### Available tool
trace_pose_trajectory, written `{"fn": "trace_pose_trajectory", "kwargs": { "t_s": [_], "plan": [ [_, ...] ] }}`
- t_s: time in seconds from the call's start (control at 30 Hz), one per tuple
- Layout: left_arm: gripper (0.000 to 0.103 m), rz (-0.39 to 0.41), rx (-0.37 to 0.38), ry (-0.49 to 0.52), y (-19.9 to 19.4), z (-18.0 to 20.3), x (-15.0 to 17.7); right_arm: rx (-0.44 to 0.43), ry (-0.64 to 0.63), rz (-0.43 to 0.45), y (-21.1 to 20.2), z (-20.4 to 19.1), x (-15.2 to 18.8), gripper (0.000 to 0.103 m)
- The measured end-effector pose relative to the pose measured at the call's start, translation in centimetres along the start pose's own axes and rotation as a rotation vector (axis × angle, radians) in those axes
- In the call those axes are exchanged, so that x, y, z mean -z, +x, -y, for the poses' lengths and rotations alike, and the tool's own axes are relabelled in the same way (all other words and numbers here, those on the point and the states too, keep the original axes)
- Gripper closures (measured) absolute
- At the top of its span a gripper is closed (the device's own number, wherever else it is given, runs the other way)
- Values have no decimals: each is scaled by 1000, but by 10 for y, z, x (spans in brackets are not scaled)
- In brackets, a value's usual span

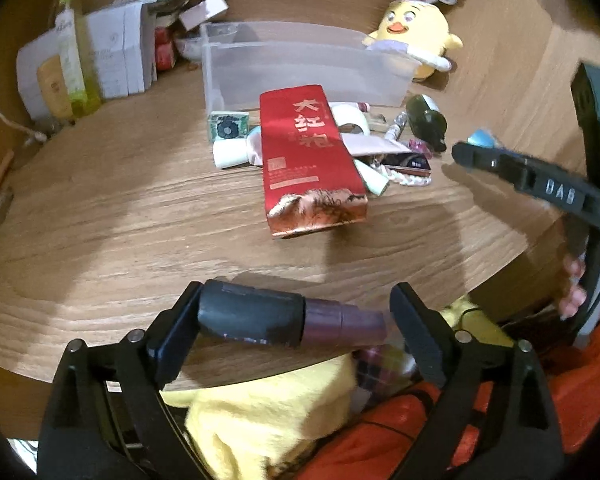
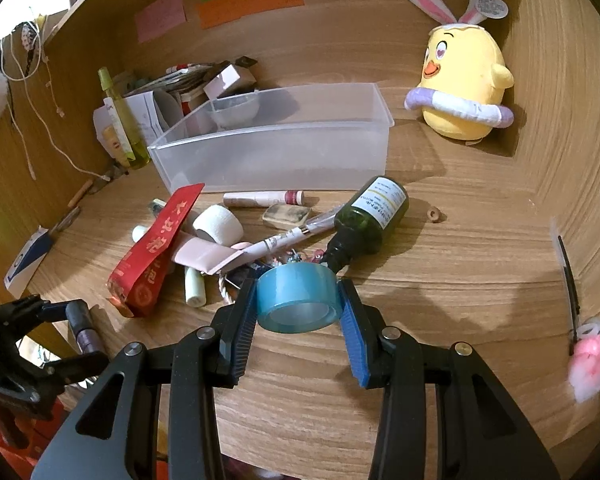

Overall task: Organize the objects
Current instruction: 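Carry bottle and tape over the clear box with both tools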

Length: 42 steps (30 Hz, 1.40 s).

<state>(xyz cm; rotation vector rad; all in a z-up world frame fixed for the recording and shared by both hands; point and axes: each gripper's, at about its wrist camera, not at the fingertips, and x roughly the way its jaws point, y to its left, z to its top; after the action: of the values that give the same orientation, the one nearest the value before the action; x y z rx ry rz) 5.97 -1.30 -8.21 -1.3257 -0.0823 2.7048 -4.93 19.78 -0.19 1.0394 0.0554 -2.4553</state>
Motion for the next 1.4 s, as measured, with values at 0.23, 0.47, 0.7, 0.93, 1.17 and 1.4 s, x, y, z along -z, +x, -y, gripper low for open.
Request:
{"fn": "trace_pose_trajectory", "kwargs": {
  "t_s": [0.23, 0.47, 0.7, 0.93, 1.17, 1.4],
  "plan": [
    [12, 65, -79, 44, 7, 1, 3, -6, 4, -3, 2, 0, 0, 66],
    [13, 61, 19, -70, -7, -24, -19, -1, -4, 19, -1, 1, -7, 66],
    [12, 158, 39, -105, -33, -34, -54, 10, -26, 68, -6, 2, -27, 66],
    [12, 229, 25, -83, -34, -32, -94, 6, -36, 105, -5, 6, -53, 66],
    [12, 286, 29, -57, -32, -28, -135, -4, -54, 134, -1, 12, -81, 66],
    [12, 315, 26, -47, -24, -29, -176, -5, -86, 168, 6, 17, -119, 66]
  ]
}}
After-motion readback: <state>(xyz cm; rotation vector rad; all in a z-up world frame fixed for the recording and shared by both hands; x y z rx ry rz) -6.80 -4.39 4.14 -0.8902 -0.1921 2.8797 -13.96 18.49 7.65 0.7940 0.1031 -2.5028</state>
